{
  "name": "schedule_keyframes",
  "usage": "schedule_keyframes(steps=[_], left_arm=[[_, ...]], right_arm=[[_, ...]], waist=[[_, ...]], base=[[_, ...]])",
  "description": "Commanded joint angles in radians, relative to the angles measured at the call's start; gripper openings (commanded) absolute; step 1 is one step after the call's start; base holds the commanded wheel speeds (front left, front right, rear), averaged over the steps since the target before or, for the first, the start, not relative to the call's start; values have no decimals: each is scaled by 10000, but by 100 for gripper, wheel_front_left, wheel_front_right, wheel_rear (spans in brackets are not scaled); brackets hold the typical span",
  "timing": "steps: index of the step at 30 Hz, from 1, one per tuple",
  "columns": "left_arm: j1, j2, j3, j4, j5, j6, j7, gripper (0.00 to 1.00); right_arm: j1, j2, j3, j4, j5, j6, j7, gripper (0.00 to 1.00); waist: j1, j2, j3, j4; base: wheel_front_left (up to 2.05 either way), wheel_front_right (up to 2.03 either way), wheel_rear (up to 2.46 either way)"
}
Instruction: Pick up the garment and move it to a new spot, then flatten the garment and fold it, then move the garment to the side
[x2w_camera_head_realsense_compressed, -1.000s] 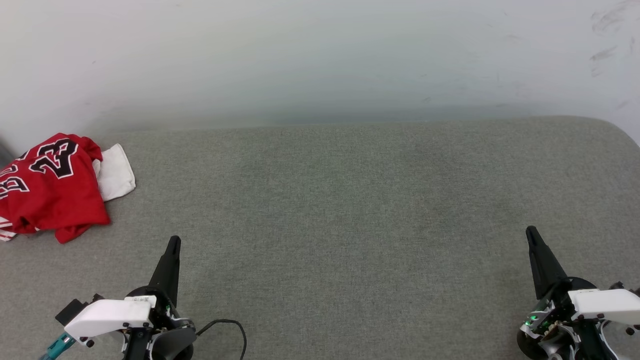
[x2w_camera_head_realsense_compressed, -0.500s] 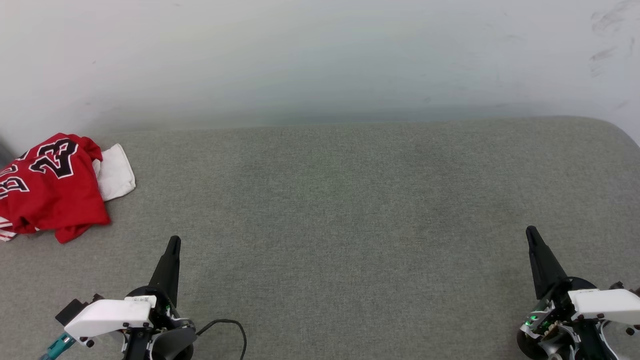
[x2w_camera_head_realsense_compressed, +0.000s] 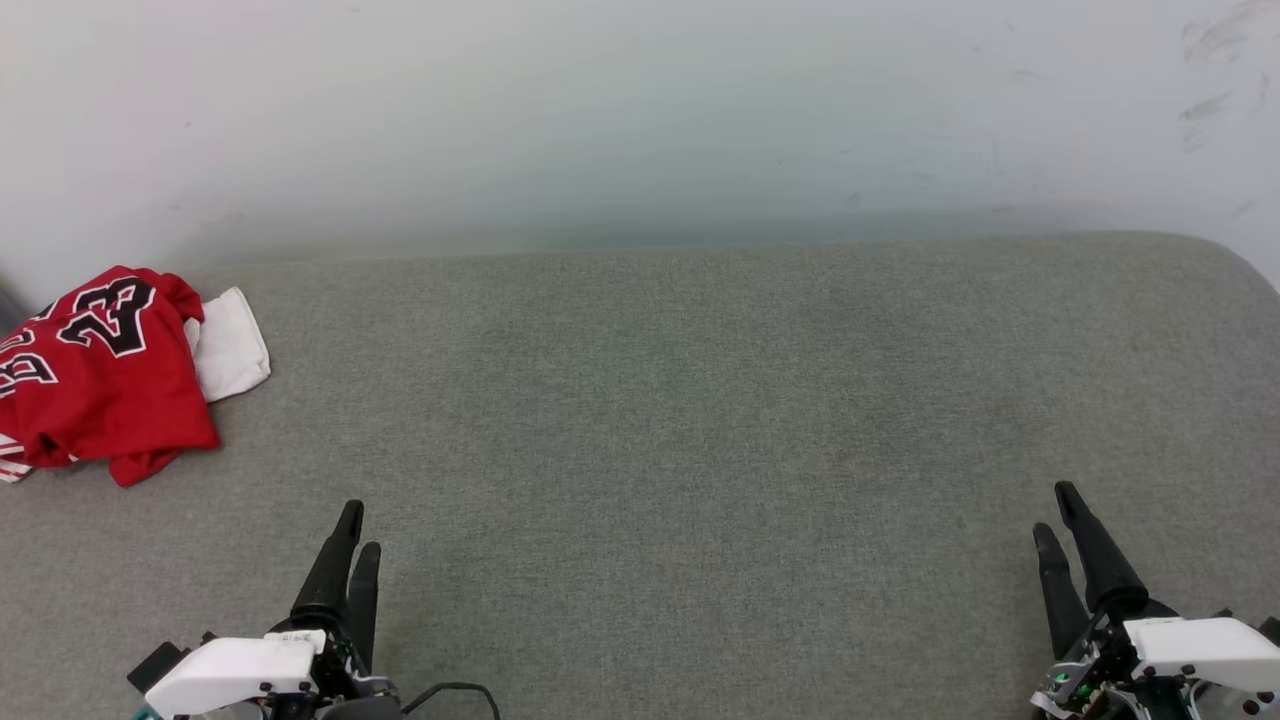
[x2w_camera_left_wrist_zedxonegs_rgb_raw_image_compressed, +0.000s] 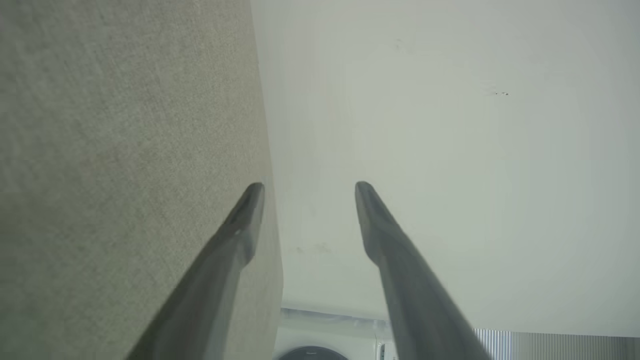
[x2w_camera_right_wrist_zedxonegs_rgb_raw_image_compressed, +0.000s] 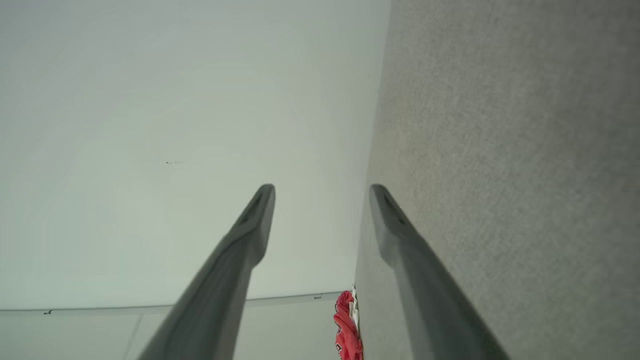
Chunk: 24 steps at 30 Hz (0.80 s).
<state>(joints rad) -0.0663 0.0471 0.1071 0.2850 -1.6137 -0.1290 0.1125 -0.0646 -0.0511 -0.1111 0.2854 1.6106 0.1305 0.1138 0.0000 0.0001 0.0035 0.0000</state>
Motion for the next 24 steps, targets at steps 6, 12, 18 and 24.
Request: schedule_keyframes(steps=[6,12,18,24], left_arm=[[31,12,-92,-417,258,-3,-449,100],[113,15,12,-585,651,-5,-732,100],[188,17,216,-696,1118,-6,-953,100],[182,19,626,-893,2054,-8,-1203,100]], right_arm=[[-8,1,234,-273,-401,2,-456,100],[12,2,129,-258,-1086,2,-739,100],[-15,2,55,-271,-1902,2,-961,100],[-40,2,-40,-635,-3026,2,-1211,100]], waist=[[0,-1,15,-16],[0,-1,35,-27],[0,-1,59,-43],[0,-1,100,-61]], base=[[0,0,0],[0,0,0],[0,0,0],[0,0,0]])
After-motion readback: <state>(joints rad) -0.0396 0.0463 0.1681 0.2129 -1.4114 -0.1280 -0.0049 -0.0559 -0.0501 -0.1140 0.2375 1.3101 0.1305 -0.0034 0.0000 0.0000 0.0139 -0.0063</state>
